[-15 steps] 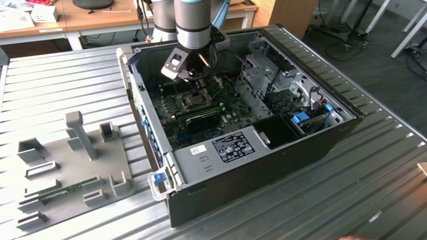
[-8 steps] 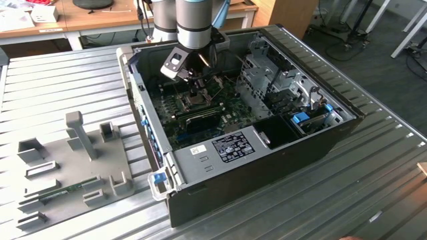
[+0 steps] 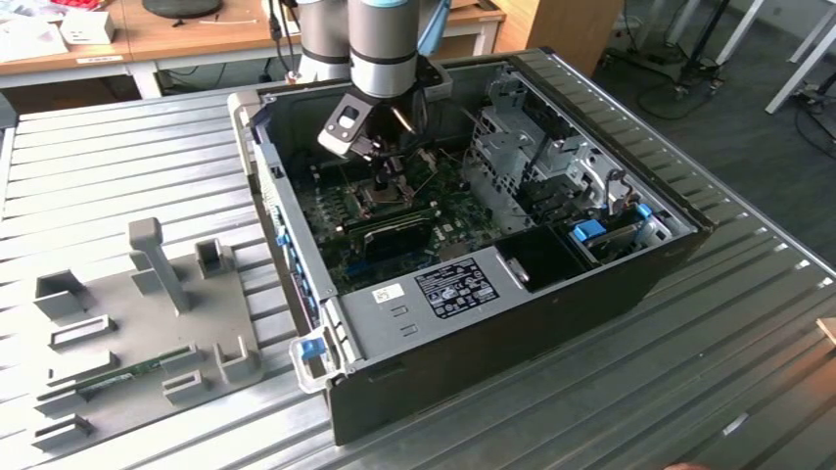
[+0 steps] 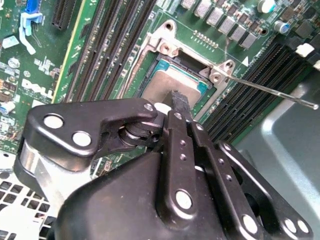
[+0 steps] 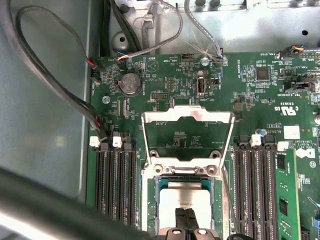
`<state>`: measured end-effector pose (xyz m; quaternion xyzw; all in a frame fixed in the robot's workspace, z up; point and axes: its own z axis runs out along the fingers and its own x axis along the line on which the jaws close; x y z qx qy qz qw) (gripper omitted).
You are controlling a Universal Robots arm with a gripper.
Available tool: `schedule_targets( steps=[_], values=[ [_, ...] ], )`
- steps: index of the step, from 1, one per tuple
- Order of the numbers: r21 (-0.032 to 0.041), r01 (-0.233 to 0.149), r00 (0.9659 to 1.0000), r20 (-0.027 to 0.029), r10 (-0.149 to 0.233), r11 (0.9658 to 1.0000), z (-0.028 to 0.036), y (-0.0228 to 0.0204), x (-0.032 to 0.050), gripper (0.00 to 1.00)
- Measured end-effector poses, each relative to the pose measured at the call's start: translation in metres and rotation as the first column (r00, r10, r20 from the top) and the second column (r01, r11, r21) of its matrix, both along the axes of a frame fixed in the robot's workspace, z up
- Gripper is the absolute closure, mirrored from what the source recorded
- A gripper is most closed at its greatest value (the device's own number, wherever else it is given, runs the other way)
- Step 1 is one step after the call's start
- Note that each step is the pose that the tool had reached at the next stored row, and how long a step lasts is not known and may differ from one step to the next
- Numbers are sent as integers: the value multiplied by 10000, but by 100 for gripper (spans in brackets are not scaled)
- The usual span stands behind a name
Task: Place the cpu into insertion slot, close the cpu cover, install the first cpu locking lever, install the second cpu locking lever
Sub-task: 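Place the cpu into insertion slot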
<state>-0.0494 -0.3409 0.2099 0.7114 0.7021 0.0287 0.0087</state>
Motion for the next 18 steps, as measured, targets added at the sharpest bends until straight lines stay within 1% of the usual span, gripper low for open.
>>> schedule_targets(
  steps=[3, 10, 16, 18],
  values=[
    [-1, -81, 10000, 0, 81, 10000, -16, 0, 11, 90],
    [1, -85, 10000, 0, 85, 10000, -74, 0, 11, 90],
    [-1, -86, 10000, -1, 86, 10000, -80, 0, 11, 90],
    [4, -86, 10000, 2, 86, 10000, -92, 1, 11, 90]
  ],
)
